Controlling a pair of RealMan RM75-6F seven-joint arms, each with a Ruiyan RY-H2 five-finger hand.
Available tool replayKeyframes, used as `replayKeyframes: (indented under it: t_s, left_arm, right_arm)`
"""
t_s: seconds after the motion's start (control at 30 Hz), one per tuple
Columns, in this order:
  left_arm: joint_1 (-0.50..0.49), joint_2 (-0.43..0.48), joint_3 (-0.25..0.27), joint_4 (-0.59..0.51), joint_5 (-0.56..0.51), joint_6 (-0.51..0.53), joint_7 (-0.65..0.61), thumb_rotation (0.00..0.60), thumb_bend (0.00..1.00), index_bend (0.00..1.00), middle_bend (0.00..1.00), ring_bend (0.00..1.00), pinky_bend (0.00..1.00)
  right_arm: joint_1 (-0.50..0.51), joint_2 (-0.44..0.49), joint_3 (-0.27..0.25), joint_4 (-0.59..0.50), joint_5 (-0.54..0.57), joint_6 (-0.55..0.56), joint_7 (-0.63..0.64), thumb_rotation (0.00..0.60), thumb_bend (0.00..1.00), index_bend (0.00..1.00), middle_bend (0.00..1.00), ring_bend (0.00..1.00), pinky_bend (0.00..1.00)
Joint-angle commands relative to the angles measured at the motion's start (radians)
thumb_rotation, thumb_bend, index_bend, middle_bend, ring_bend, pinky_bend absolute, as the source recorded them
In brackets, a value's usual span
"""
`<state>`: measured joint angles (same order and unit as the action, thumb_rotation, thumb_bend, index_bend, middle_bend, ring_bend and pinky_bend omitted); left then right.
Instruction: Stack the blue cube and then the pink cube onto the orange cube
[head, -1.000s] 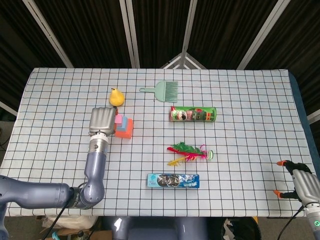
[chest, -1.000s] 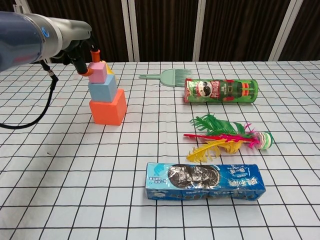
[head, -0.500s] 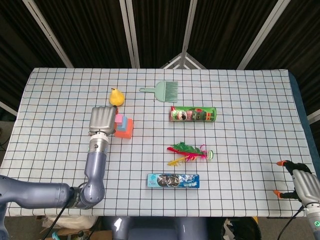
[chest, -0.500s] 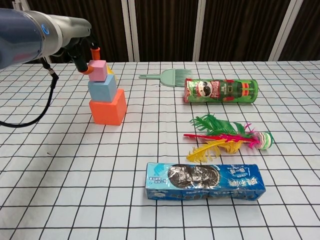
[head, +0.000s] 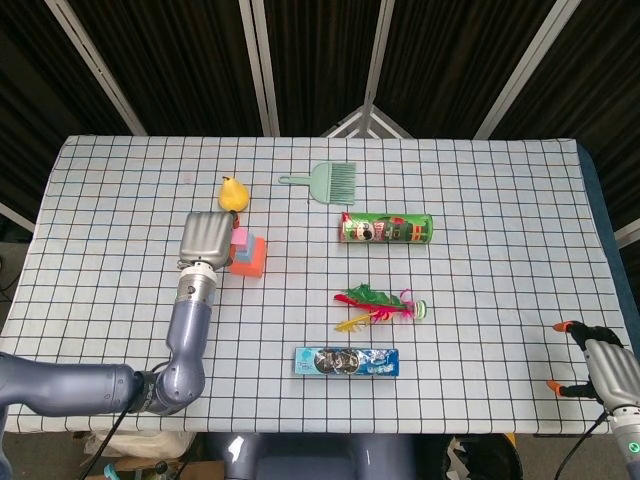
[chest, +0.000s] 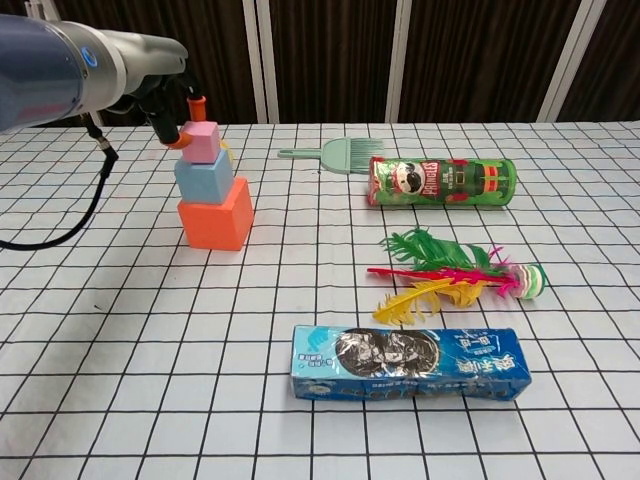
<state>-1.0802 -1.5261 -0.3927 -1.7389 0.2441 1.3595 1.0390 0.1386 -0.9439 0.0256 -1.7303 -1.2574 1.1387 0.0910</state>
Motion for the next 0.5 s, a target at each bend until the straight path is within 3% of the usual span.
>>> replayKeyframes:
  t_s: [0.03, 0.5]
  left_arm:
    - [0.004, 0.012, 0.002, -0.012, 0.007, -0.014, -0.01, 0.6, 0.47, 0.44, 0.87, 0.75, 0.86]
    - [0.003, 0.048, 0.017, -0.03, -0.008, -0.028, -0.013, 0.6, 0.47, 0.44, 0.87, 0.75, 0.86]
  right_arm:
    - [0.0, 0.0, 0.0, -0.001, -0.001, 0.0, 0.0, 0.6, 0.17, 0.25, 0.2, 0.19, 0.1]
    - [0.001, 0.001, -0.001, -0.002, 0.0, -0.003, 0.0, 0.6, 0.17, 0.25, 0.2, 0.19, 0.1]
